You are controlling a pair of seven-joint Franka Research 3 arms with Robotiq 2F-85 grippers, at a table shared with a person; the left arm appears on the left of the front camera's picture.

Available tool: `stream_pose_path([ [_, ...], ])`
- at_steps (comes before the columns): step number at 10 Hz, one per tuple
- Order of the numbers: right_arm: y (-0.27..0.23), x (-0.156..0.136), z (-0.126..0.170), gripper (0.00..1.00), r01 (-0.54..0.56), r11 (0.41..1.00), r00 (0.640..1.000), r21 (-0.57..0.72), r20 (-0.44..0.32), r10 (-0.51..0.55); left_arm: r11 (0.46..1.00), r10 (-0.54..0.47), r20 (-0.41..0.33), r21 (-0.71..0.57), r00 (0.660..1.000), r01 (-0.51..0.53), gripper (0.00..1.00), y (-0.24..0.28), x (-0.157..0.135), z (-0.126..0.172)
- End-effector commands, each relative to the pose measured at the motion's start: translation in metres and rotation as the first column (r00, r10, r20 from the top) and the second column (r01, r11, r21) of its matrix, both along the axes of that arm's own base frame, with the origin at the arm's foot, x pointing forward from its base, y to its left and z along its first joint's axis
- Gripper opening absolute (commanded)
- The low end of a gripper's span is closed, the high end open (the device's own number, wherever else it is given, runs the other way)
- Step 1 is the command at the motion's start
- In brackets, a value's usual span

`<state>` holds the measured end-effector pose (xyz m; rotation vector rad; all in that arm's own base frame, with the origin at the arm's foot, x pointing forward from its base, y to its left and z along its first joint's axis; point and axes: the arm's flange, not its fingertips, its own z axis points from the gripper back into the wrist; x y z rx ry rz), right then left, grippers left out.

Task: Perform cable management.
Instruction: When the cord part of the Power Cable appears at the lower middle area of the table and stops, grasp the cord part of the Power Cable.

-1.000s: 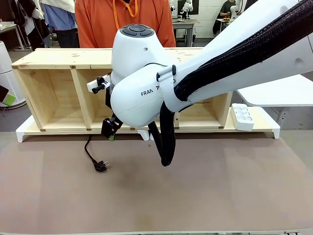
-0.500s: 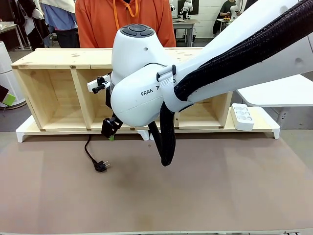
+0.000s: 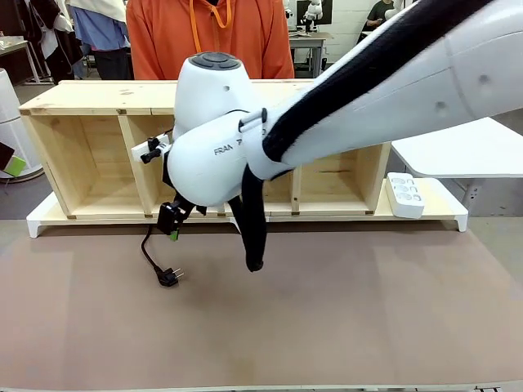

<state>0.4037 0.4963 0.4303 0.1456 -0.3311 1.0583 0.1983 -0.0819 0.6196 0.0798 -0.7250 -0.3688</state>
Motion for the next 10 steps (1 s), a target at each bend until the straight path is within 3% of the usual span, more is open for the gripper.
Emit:
stream_pose_path([
  [1,0.023,0.009,-0.005,1.00,-0.048,0.999,0.996,-0.024,-0.072,0.046,1.000,-0.010,0.006,-0.009,1.000,0.010,1.00,-0.001,0.002,0.001],
  [6,0.067,0.002,-0.041,1.00,0.016,1.000,0.997,-0.011,-0.071,-0.016,1.000,-0.010,0.006,-0.009,1.000,0.010,1.00,-0.001,0.002,0.001],
  [10,0.088,0.009,-0.076,1.00,0.015,0.999,0.993,-0.040,-0.115,-0.019,1.000,-0.010,0.006,-0.009,1.000,0.010,1.00,-0.001,0.002,0.001],
])
